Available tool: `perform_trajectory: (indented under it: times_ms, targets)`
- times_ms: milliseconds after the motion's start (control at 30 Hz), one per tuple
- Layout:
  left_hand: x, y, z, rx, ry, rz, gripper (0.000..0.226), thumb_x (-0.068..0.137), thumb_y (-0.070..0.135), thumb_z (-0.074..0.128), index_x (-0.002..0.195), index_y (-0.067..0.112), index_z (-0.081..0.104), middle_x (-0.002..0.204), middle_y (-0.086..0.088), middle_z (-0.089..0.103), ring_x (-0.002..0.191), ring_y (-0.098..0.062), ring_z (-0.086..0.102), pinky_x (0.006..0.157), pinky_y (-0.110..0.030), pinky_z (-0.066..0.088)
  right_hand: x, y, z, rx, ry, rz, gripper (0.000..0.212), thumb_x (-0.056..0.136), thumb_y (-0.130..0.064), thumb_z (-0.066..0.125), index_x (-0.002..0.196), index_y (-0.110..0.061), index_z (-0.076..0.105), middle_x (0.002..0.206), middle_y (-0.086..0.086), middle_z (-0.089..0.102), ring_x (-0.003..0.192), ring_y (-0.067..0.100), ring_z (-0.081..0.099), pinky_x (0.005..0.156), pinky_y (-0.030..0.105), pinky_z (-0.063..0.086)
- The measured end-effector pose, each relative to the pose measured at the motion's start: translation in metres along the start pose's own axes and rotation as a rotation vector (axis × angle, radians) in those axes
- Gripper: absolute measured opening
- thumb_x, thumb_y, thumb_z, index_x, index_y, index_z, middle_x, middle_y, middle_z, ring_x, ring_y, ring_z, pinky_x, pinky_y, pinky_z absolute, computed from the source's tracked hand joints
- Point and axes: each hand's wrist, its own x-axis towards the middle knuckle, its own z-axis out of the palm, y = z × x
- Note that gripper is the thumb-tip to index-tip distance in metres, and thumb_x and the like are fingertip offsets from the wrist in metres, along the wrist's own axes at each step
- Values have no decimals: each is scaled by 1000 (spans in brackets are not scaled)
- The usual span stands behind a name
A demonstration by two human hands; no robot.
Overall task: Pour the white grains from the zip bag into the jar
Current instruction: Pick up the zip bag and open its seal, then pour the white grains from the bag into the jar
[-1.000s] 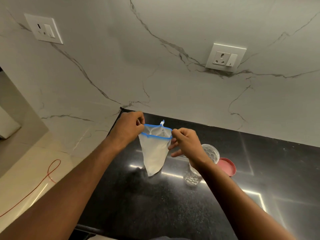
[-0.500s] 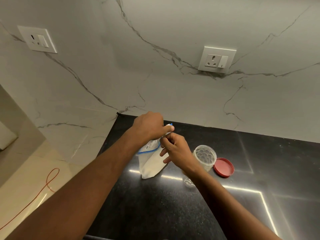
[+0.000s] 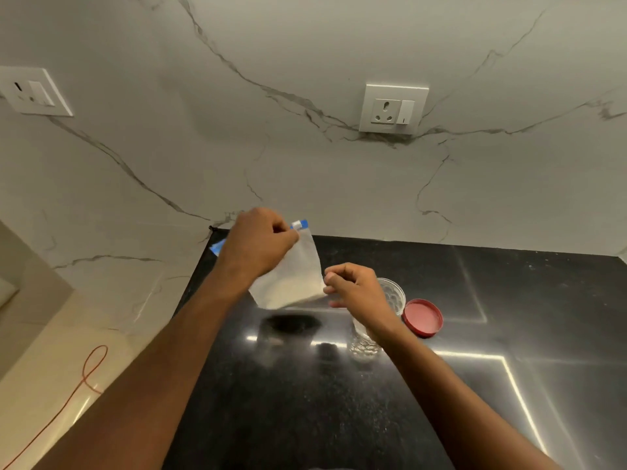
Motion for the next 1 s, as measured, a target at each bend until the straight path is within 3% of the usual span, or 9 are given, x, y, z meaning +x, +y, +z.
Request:
perform_trajectory:
  times_ms: [67, 133, 233, 333, 500, 700, 800, 867, 1000]
  targets:
    - [-4, 14, -15, -97, 79, 79, 19, 93, 27, 76, 78, 16, 76, 66, 10, 65, 57, -3, 57, 49, -8, 38, 5, -4, -14, -58, 63, -55, 11, 104, -23, 61, 104, -29, 71, 106, -3, 73, 98, 13, 73, 74, 27, 63]
    - [-4, 34, -26, -183, 114, 147, 24, 93, 29, 77, 77, 11, 76, 70, 1, 71, 58, -7, 58, 50, -8, 39, 10, -10, -29, -94, 166, -82, 9, 103, -28, 63, 103, -28, 72, 102, -4, 74, 96, 12, 72, 75, 27, 62]
    - [-1, 63, -35, -290, 148, 216, 25, 93, 29, 77, 78, 9, 77, 75, -10, 75, 61, -21, 61, 59, -29, 48, 14, -18, -51, 8, 248, 5, 19, 99, -36, 69, 97, -19, 77, 98, -1, 78, 95, 16, 75, 76, 33, 65]
    - [1, 86, -32, -358, 128, 255, 23, 93, 29, 77, 81, 10, 79, 76, -8, 76, 66, -20, 69, 65, -37, 57, 8, -23, -72, 213, 188, 173, 30, 98, -37, 71, 101, -8, 79, 100, 8, 82, 97, 23, 79, 76, 38, 66]
    - [4, 114, -11, -419, 86, 299, 21, 94, 32, 77, 90, 12, 82, 77, -3, 78, 66, -13, 71, 68, -32, 61, -17, -16, -101, 457, 107, 301, 32, 99, -34, 70, 116, -7, 72, 100, 15, 82, 94, 31, 81, 73, 39, 66]
    - [-2, 140, 14, -558, 26, 281, 17, 93, 29, 78, 92, 13, 83, 79, -7, 80, 75, -27, 79, 75, -50, 67, -48, -2, -134, 657, 274, 248, 26, 87, -19, 80, 111, -7, 77, 98, 12, 82, 82, 20, 80, 67, 32, 63]
    - [-7, 153, 26, -633, -27, 284, 16, 94, 27, 79, 93, 11, 83, 81, -10, 80, 81, -31, 79, 75, -50, 67, -58, 0, -152, 821, 313, 247, 46, 77, -14, 83, 121, -12, 72, 107, 12, 78, 92, 20, 73, 77, 34, 60]
    - [-10, 159, 33, -679, -68, 279, 15, 94, 26, 79, 93, 11, 83, 83, -11, 80, 85, -34, 79, 76, -52, 67, -64, 0, -161, 803, 350, 210, 54, 73, -12, 83, 125, -16, 70, 113, 11, 76, 99, 20, 69, 80, 35, 56]
    - [-11, 157, 50, -773, -92, 232, 13, 95, 26, 78, 91, 14, 82, 87, -17, 80, 89, -35, 78, 79, -53, 67, -67, 1, -185, 655, 502, 122, 37, 77, -14, 84, 111, -17, 72, 103, 5, 77, 101, 20, 67, 81, 36, 50]
